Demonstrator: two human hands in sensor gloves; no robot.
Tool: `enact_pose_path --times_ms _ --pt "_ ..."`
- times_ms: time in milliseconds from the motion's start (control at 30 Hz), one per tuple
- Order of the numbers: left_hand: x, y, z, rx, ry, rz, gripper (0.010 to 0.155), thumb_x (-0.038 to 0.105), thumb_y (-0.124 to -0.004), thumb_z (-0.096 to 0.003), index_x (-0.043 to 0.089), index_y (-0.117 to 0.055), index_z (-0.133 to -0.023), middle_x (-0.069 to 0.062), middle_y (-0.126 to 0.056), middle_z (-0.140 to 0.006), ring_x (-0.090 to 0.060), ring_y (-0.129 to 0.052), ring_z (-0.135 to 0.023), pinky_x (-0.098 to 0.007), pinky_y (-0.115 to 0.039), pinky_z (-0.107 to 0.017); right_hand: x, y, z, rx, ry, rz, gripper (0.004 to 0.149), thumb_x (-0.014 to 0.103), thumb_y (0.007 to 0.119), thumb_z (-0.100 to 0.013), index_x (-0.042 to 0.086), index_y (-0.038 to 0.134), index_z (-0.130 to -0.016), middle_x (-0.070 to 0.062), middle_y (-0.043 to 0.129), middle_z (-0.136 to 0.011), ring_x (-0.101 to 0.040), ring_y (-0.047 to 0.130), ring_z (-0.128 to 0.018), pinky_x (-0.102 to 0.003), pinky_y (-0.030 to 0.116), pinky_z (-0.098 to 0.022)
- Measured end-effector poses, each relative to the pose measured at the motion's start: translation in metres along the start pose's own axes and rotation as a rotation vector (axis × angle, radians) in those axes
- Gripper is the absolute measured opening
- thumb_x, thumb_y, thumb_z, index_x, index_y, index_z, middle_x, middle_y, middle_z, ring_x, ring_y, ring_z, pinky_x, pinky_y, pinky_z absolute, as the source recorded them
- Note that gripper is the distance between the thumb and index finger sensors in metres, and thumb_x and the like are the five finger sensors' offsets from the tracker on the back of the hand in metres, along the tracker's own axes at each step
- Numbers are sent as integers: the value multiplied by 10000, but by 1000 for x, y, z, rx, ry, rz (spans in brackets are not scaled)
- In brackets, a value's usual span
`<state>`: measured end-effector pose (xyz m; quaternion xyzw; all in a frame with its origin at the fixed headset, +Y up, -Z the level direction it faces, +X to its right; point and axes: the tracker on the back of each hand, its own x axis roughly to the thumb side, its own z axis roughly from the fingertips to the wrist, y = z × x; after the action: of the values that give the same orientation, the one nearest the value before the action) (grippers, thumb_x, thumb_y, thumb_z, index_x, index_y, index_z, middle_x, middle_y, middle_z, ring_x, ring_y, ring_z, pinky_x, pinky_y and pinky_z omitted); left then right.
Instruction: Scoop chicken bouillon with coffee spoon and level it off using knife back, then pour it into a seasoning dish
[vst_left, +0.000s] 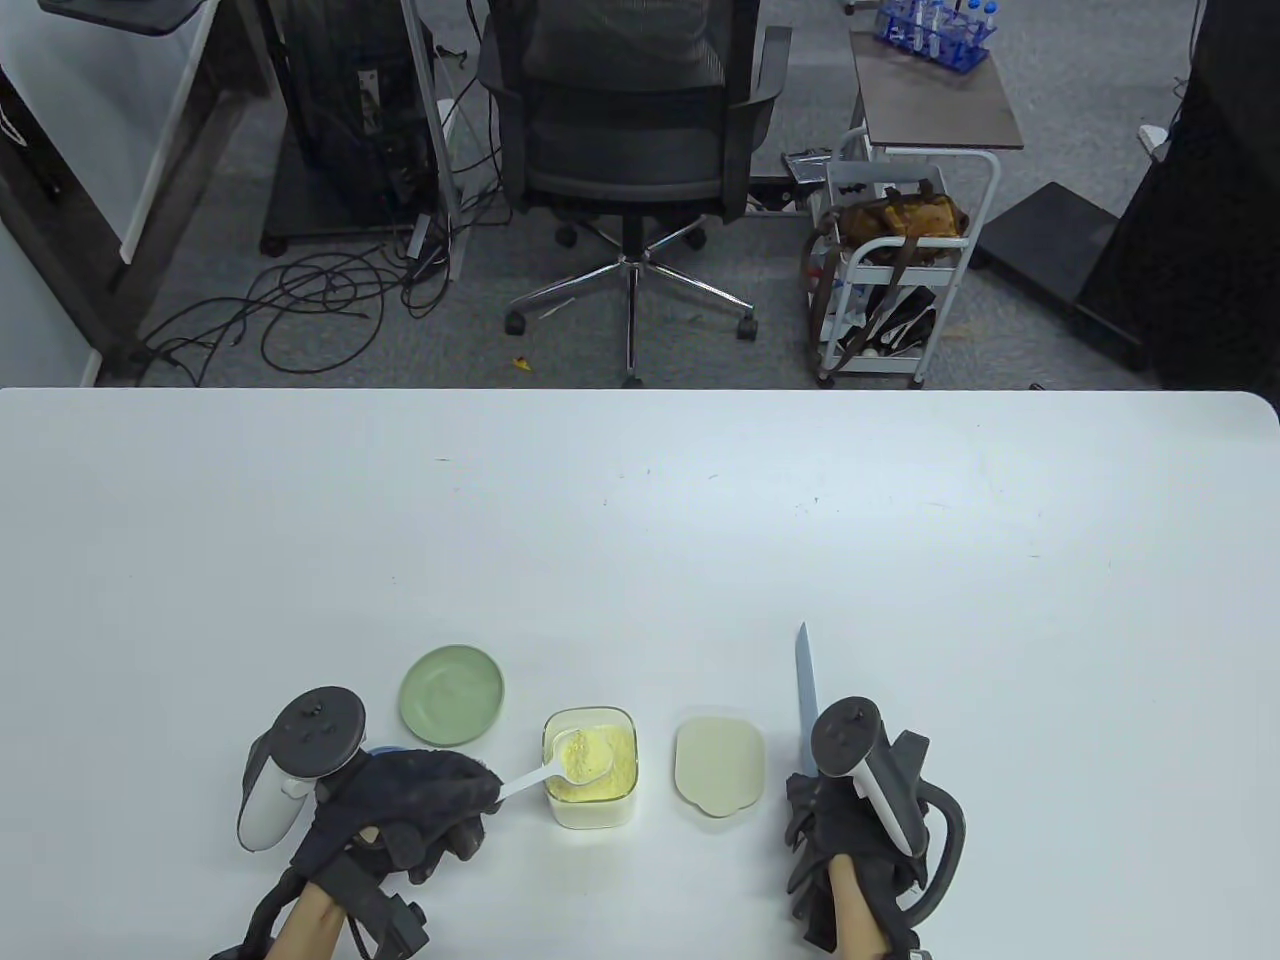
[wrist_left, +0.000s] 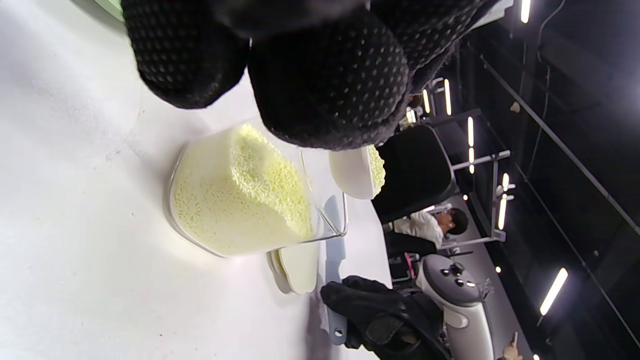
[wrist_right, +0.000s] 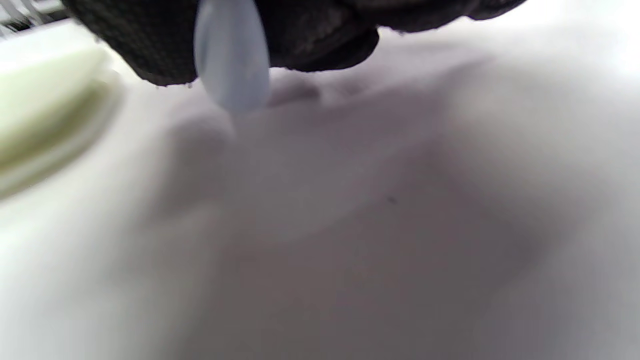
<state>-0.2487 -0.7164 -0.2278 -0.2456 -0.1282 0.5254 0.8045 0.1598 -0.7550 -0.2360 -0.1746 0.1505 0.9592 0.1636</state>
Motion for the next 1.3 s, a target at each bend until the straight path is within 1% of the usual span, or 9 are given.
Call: enact_pose_path --times_ms 133,200,333,400,567,700,867,1000,1300 --pt "0 0 0 4 0 -1 403 308 -850 -450 -30 -892 -665 -122 -1028 -282 -4 -876 95 -312 -848 -302 20 -16 21 -23 -166 -94 449 340 844 -446 12 750 -740 -201 836 -524 -323 762 -345 -619 538 -535" --pt "0 1 1 9 -1 -4 403 308 -850 -450 -30 -892 -666 -123 -1028 -281 -5 -876 95 -313 -848 -302 39 -27 40 -28 -302 -159 447 335 854 -443 1 765 -728 -209 846 -507 -327 767 -328 -625 546 -525" --pt "0 1 1 12 3 -7 404 307 -851 -449 -33 -892 -664 -123 -1028 -281 -4 -876 95 -313 -848 -302 72 -41 72 -22 -513 -203 447 336 867 -441 -7 787 -716 -210 863 -490 -327 778 -312 -630 563 -514" --pt "0 1 1 17 9 -9 404 307 -852 -448 -31 -892 -664 -122 -1029 -281 -3 -876 95 -312 -849 -301 87 -42 87 20 -609 -203 446 343 865 -444 -6 793 -712 -205 870 -484 -322 784 -305 -629 572 -510" --pt "-1 2 2 28 19 -16 404 307 -853 -448 -34 -893 -662 -124 -1029 -280 -1 -877 96 -311 -850 -299 113 -28 105 97 -720 -145 447 355 858 -449 -1 793 -712 -196 873 -481 -314 788 -303 -625 578 -511" --pt "-1 4 3 30 19 -7 403 306 -852 -450 -34 -892 -663 -124 -1030 -280 0 -878 96 -310 -851 -298 126 -14 107 128 -737 -82 445 364 847 -456 9 787 -718 -184 872 -489 -304 791 -310 -620 581 -517" --pt "-3 6 4 22 13 25 403 305 -854 -449 -36 -893 -662 -125 -1030 -280 1 -878 96 -310 -851 -298 128 -6 102 142 -721 -49 445 366 841 -457 14 780 -722 -180 868 -495 -302 789 -315 -619 577 -523" --pt "-3 8 5 25 16 23 404 304 -855 -448 -37 -893 -661 -126 -1030 -279 2 -878 97 -309 -851 -297 124 -6 100 131 -706 -42 443 365 844 -455 14 783 -719 -180 871 -491 -301 792 -311 -619 581 -521" --pt "-4 8 5 16 34 9 405 305 -855 -448 -36 -893 -662 -125 -1031 -279 4 -878 94 -309 -851 -298 101 -8 90 123 -645 -32 443 368 842 -452 18 785 -717 -176 874 -489 -298 797 -308 -619 588 -519"
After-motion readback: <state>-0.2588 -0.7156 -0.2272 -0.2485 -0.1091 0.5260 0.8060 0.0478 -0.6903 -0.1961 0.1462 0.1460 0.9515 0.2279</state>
